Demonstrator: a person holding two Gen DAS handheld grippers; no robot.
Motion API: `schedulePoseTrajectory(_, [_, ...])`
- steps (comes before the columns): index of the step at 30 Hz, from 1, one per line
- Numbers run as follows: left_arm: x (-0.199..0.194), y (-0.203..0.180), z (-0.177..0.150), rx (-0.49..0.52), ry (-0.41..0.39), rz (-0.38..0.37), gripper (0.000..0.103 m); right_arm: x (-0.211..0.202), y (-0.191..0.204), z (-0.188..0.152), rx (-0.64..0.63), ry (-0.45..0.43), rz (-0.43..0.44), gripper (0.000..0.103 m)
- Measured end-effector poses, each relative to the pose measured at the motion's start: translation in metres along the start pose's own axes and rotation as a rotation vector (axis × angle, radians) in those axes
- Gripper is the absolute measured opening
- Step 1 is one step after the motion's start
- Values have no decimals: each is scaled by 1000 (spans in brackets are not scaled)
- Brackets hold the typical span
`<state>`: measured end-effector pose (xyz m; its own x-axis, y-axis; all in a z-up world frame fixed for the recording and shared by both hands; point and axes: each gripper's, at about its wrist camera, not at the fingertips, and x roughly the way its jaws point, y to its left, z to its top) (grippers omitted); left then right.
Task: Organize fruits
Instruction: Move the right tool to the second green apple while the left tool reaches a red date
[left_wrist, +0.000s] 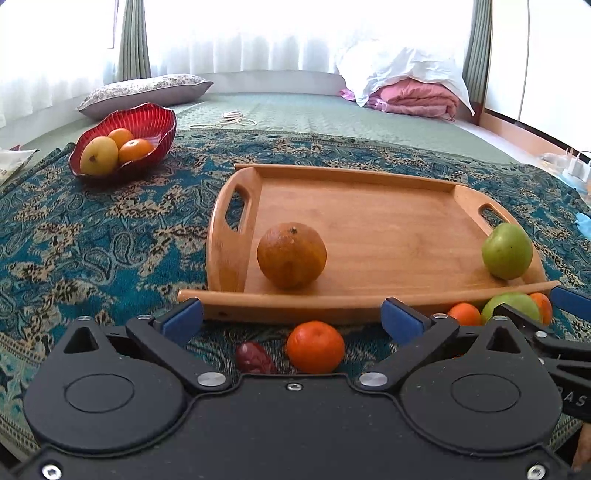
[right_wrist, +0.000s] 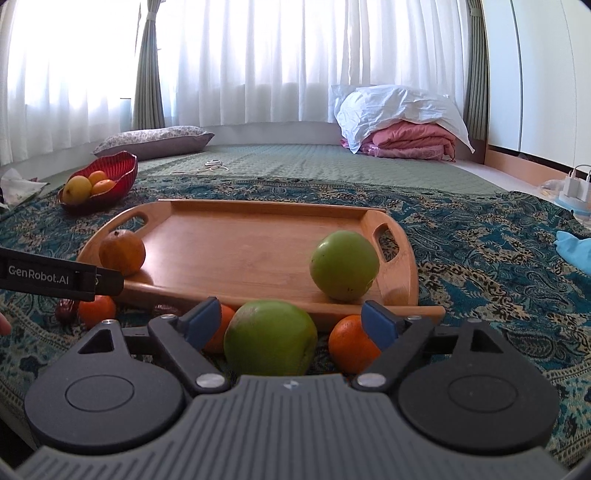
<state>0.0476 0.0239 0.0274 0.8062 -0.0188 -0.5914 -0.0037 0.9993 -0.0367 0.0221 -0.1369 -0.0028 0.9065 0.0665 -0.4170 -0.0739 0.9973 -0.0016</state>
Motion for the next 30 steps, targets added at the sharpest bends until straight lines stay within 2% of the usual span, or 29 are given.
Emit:
schedulePoseTrajectory(11, [-2,0,-20,17,3,22,103,-6,12,-15,-31,4,-15,93])
schedulePoseTrajectory(19, [-6,3,-31,21,10,23,102,-7,15,-23,-18,24,8,93])
schedulePoseTrajectory(21, [-8,4,-33,19,13,14,99,-7,15,-24,-12,30,16,93])
schedulePoseTrajectory(27, [-17,7,-38,12,23,19,77,-7,18,-25,-2,34,34,93])
schedulePoseTrajectory(29, [-20,7,-39,24,17,38,61,-7,18,-25,-1,34,39,92])
schedulePoseTrajectory(30, [-22,7,-40,30,15,46,57,-7,18,-25,0,32,38,92])
